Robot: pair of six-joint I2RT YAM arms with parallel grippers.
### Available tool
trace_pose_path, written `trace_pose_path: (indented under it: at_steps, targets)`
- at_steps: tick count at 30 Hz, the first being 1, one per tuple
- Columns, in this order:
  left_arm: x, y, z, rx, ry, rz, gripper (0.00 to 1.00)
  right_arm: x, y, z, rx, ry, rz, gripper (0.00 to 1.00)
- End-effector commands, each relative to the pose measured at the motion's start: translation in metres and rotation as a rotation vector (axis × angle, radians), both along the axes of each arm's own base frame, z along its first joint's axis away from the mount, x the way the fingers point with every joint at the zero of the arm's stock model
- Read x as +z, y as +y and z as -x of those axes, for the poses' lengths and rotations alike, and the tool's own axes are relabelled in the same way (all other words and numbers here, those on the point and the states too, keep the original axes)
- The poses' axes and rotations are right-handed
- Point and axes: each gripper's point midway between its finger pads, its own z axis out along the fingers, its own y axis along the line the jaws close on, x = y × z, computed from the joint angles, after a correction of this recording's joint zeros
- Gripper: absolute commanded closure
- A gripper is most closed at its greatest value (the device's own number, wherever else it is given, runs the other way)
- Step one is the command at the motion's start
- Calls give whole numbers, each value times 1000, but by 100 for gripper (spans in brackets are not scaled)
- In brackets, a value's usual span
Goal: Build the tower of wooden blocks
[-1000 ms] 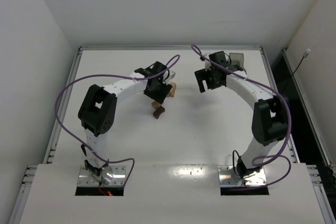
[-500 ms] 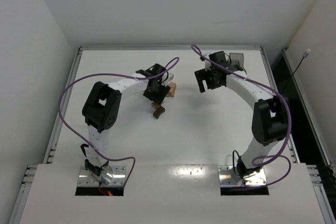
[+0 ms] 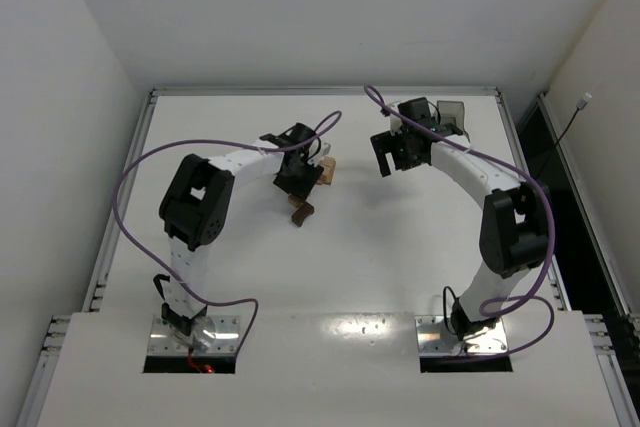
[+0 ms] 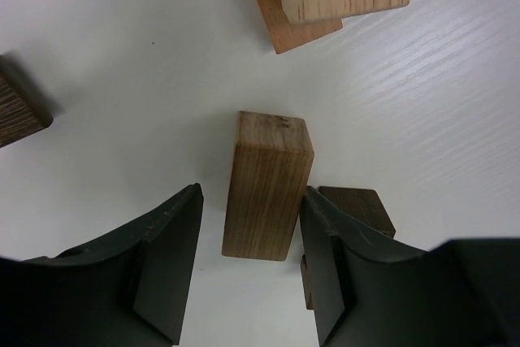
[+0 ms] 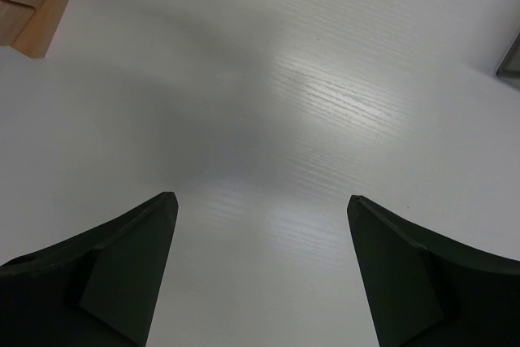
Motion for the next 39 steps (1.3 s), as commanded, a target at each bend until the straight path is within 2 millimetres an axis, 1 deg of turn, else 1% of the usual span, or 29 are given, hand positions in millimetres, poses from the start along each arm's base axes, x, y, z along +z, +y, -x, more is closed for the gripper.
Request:
trace_pose_path:
  at_steps: [1, 4, 5, 9, 10, 12, 14, 16, 20, 21, 23, 24, 25, 29, 30, 32, 34, 37, 39]
  targets:
    - [12, -7, -18, -2, -47, 38, 53, 6, 6, -5, 18, -26, -15, 17]
    - [10, -7, -18, -2, -39, 34, 53, 6, 6, -5, 18, -26, -15, 17]
    - [15, -9, -22, -2, -53, 41, 53, 6, 6, -5, 18, -26, -15, 17]
    - [20, -11, -29, -7, -69, 37, 53, 6, 6, -5, 18, -26, -15, 17]
    - [16, -10, -26, -7, -54, 28, 53, 6, 6, -5, 18, -26, -15, 17]
    - [18, -11, -29, -7, -61, 32, 53, 6, 8, -5, 23, -24, -22, 17]
    - [21, -12, -31, -7, -69, 37, 56, 6, 8, -5, 23, -24, -22, 17]
    - [21, -11, -30, -15, -63, 29, 62, 6, 8, -5, 23, -24, -22, 17]
    - [13, -10, -24, -19, -35, 23, 62, 6, 8, -5, 23, -24, -22, 17]
    - [13, -10, -24, -19, -35, 23, 62, 9, 9, -7, 23, -33, -25, 17]
    - [13, -10, -24, -19, -35, 23, 62, 9, 9, -7, 23, -33, -25, 17]
    - [10, -8, -21, -19, -26, 18, 62, 9, 9, -7, 23, -33, -25, 17]
    - [14, -8, -21, -19, -34, 22, 62, 9, 9, -7, 23, -33, -25, 17]
    - [11, -7, -19, -19, -26, 18, 62, 9, 9, -7, 23, -33, -25, 17]
    - [15, -7, -20, -19, -34, 22, 62, 9, 9, -7, 23, -33, -25, 17]
    - [12, -6, -17, -19, -26, 18, 62, 9, 9, -7, 23, -33, -25, 17]
    - [16, -7, -17, -9, -32, 26, 62, 9, 9, -7, 23, -33, -25, 17]
    - [17, -3, -11, -9, -21, 20, 62, 9, 9, -7, 23, -33, -25, 17]
    - [18, -1, -9, 3, -22, 15, 60, 9, 9, -7, 23, -33, -25, 17]
